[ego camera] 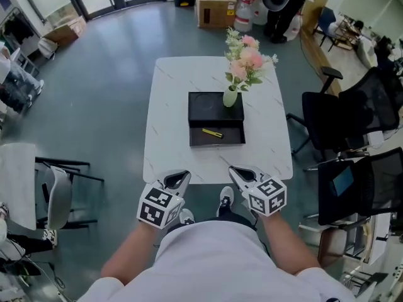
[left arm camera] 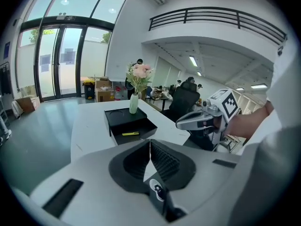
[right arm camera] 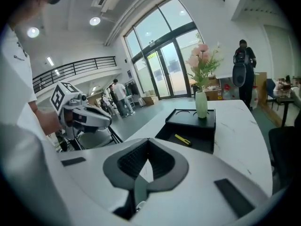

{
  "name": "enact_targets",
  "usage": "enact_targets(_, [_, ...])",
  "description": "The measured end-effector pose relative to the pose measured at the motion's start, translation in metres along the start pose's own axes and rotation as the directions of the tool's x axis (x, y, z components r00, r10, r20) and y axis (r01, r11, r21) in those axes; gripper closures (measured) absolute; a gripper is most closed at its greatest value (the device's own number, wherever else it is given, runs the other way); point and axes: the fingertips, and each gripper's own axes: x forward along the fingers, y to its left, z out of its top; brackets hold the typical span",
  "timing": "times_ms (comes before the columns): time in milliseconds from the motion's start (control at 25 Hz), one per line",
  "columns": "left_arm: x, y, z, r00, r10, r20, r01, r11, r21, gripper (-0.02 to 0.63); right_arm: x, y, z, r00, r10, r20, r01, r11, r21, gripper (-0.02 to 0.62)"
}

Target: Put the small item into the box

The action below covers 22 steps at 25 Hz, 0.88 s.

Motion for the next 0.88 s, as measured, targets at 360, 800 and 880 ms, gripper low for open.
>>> enact_targets(360, [-0.031,-0.004,-0.029,0.997,-0.074,0.002,0.074,0.992,0.103,0.589,-0.014,0.061,-0.016,0.993,-0.093,0.068,0.090,0.995,0.044,0.580])
enact_targets(800, [-0.041,-0.009,-0.009,0.996,-0.041,0.073,0.043,0.999,-0.020,0.589,-0.042,0.063,-0.005,0.994,-0.073,0.083,0.074,0.997,-0.012,0.580])
enact_targets(880, [-0.036,-0.016,-0.005,0.996,-0.038,0.080,0.039,0.999,-0.020,0.589,-0.049,0.065,0.001,0.995,-0.056,0.088,0.061,0.997,-0.052,0.580])
